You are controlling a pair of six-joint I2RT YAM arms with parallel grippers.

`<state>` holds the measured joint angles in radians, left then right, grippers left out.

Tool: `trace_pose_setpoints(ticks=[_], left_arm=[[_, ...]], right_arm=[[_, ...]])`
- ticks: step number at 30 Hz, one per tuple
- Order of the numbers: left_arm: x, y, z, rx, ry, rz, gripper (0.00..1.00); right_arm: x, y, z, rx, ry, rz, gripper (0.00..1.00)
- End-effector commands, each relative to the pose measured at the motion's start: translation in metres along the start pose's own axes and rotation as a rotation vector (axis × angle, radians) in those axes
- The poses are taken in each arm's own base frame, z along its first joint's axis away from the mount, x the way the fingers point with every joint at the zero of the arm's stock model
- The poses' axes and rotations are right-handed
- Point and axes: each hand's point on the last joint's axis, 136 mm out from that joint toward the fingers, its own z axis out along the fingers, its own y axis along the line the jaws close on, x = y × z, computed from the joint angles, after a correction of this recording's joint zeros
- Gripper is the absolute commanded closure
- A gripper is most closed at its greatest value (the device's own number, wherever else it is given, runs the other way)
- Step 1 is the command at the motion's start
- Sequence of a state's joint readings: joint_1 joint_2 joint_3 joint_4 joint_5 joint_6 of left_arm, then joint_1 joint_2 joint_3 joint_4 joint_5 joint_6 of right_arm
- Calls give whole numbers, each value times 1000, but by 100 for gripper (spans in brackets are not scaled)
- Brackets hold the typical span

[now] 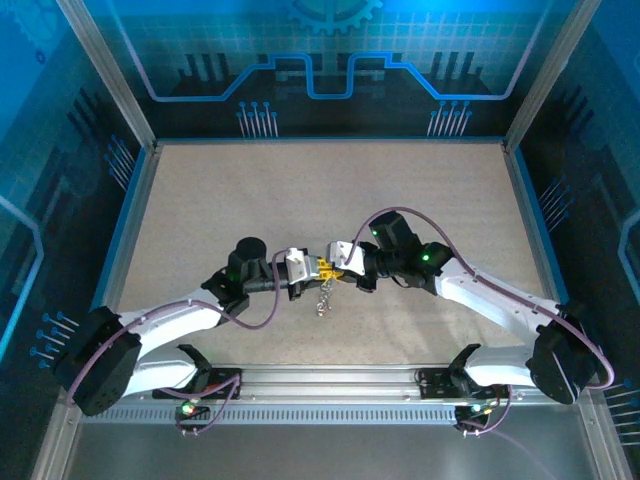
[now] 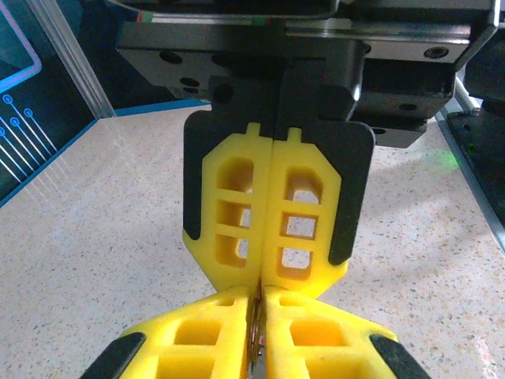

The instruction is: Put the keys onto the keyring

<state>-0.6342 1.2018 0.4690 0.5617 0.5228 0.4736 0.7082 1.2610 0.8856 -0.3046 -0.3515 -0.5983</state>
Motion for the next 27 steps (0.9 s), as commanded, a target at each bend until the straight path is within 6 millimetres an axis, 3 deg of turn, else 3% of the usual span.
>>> trace_pose_setpoints(ticks=[1, 12, 15, 27], left_arm=[[6, -1, -2, -3, 62, 27, 86], [7, 3, -5, -32, 90, 42, 91], [8, 5, -6, -41, 96, 42, 98], [18, 13, -6, -84, 153, 31, 95]], right_arm=[[-26, 0, -7, 5, -82, -65, 100], [-27, 2, -10, 12, -92, -72, 100], [-29, 2, -12, 11, -96, -75, 100], [-32, 0, -16, 30, -116, -77, 100]])
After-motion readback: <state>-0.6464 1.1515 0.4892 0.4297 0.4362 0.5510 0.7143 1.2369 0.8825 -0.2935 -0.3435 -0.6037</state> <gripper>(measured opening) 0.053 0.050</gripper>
